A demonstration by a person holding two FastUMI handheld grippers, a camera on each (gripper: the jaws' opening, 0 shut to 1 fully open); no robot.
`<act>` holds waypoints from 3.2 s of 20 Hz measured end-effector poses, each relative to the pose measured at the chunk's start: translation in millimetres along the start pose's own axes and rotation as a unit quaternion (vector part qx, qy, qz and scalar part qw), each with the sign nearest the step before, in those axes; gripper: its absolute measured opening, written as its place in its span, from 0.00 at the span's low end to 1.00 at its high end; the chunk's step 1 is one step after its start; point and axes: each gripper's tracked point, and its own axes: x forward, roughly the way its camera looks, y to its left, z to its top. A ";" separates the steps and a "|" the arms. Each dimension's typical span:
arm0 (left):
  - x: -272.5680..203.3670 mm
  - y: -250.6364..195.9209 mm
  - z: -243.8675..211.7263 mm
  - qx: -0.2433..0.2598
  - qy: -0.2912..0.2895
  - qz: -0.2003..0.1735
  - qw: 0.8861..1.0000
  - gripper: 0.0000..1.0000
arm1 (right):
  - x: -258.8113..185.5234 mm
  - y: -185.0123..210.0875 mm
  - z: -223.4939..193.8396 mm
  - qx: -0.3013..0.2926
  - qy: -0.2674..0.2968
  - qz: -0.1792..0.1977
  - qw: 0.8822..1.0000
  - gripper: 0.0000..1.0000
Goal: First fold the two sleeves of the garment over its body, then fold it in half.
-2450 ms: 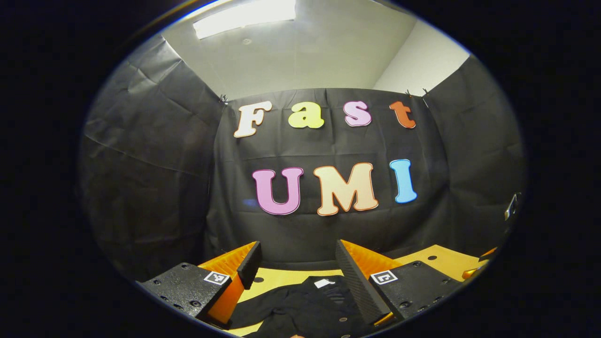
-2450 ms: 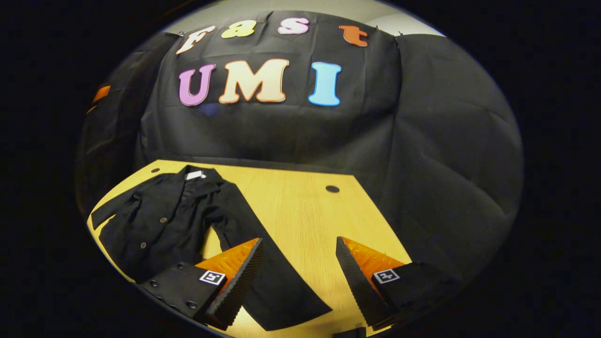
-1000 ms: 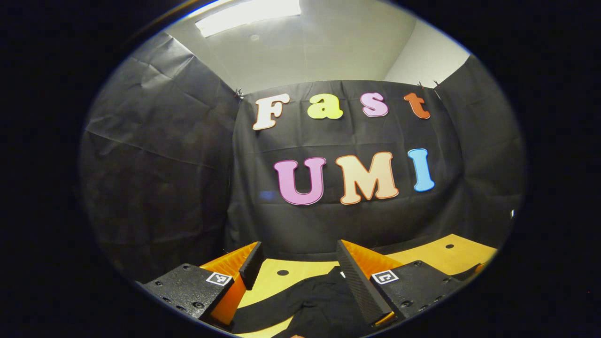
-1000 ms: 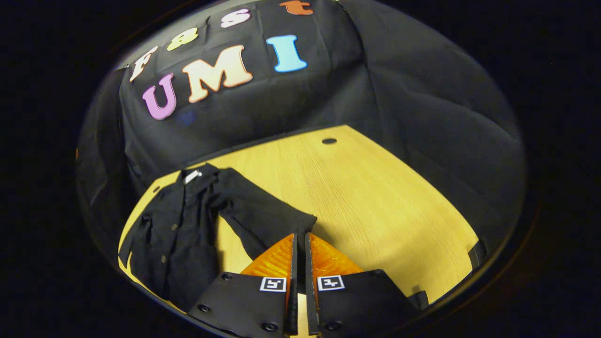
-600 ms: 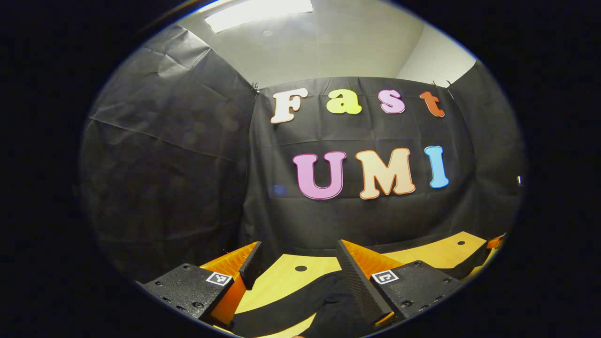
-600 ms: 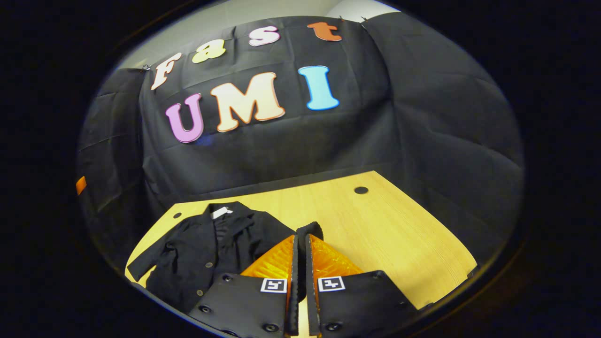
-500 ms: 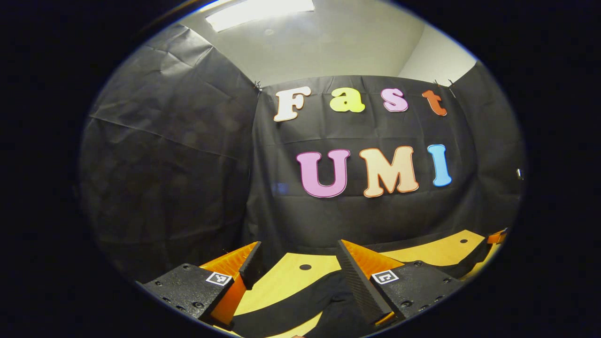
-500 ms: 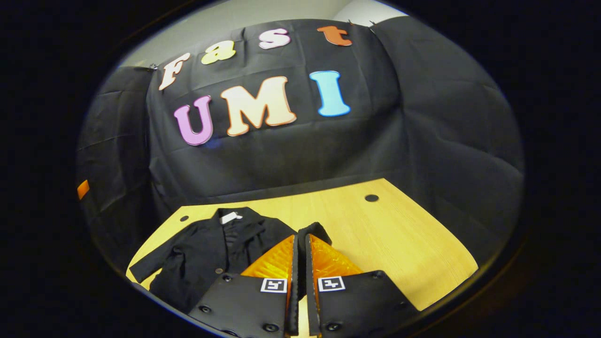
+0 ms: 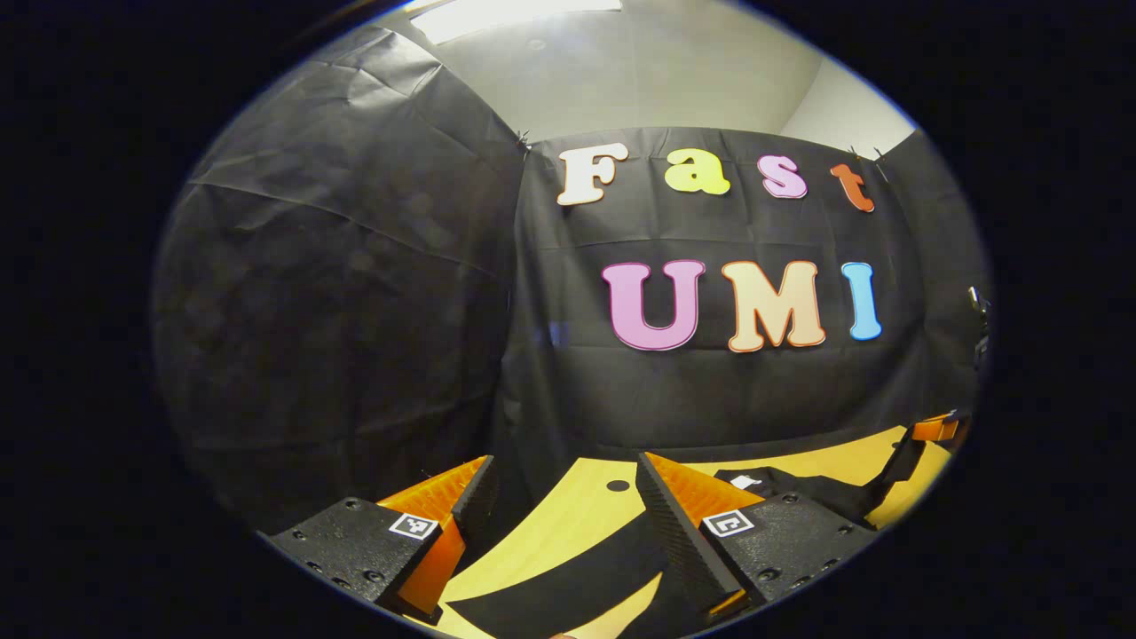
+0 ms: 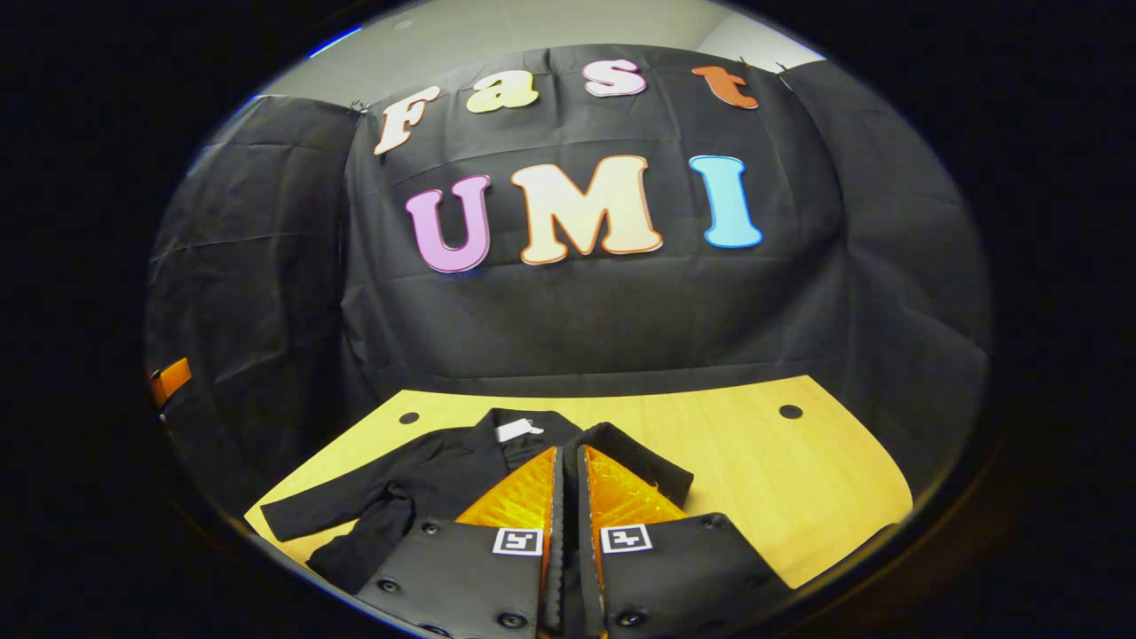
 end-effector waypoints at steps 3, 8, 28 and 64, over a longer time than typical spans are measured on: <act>7.3 18.9 -7.9 0.002 0.008 0.007 1.000 0.94 | 14.4 37.1 1.1 -0.010 0.001 0.018 1.000 0.10; 23.0 51.1 -26.2 0.009 0.024 0.007 1.000 0.92 | 39.6 93.9 5.4 -0.025 0.002 0.042 0.999 0.10; 41.7 109.6 -112.9 0.002 0.128 0.019 0.992 0.93 | 131.0 224.5 -23.5 -0.027 0.065 0.102 0.992 0.27; -40.7 79.6 -327.4 -0.092 0.369 0.029 0.925 0.13 | 57.5 135.2 7.0 -0.074 -0.012 0.024 0.997 0.98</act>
